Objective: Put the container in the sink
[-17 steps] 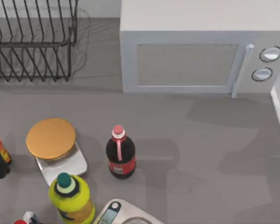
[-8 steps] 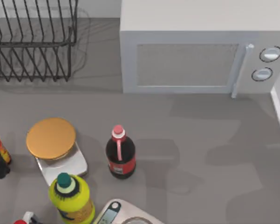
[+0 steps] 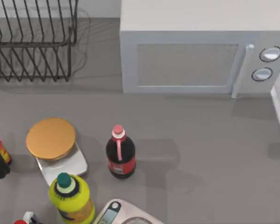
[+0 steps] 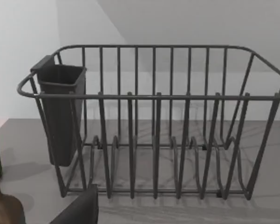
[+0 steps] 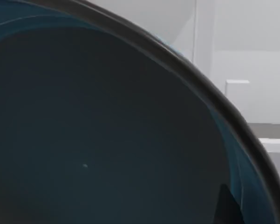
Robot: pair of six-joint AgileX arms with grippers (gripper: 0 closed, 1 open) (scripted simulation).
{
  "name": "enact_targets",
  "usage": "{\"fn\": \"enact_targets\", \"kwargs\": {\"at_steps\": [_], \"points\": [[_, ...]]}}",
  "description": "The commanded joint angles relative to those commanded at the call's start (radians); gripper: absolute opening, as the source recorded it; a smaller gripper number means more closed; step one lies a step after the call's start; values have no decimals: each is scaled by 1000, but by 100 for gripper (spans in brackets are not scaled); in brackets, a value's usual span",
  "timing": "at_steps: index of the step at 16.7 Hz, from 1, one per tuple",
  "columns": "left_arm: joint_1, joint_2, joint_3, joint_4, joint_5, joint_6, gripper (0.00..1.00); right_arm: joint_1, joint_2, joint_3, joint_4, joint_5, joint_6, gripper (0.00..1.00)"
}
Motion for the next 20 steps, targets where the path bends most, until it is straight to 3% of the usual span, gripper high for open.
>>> {"fn": "enact_targets", "kwargs": {"at_steps": [8,20], "points": [[0,0,0,0,0,0,100,-67,89,-12,93,17,-10,0],[0,0,0,0,0,0,100,-67,89,-12,93,17,-10,90]]}}
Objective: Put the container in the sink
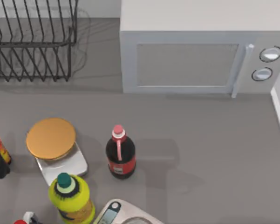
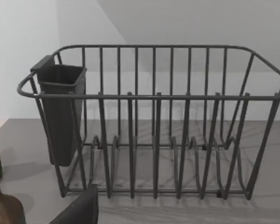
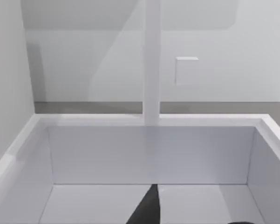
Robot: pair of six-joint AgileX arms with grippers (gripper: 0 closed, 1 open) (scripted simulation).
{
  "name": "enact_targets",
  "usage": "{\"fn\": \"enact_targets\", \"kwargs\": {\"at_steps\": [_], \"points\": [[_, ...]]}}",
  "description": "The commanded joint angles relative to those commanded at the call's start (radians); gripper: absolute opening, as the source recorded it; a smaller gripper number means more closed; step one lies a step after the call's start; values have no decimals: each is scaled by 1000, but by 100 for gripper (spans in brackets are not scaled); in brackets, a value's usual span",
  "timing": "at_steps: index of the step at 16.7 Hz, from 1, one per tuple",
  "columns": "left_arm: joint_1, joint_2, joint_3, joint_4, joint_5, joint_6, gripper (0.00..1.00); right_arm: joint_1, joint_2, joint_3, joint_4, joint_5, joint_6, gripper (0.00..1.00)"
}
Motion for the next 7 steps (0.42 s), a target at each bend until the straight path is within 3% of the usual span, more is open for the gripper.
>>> {"fn": "enact_targets", "kwargs": {"at_steps": [2,7], "points": [[0,0,0,0,0,0,100,0,0,0,0,0,0,100],[0,0,0,0,0,0,100,0,0,0,0,0,0,100]]}}
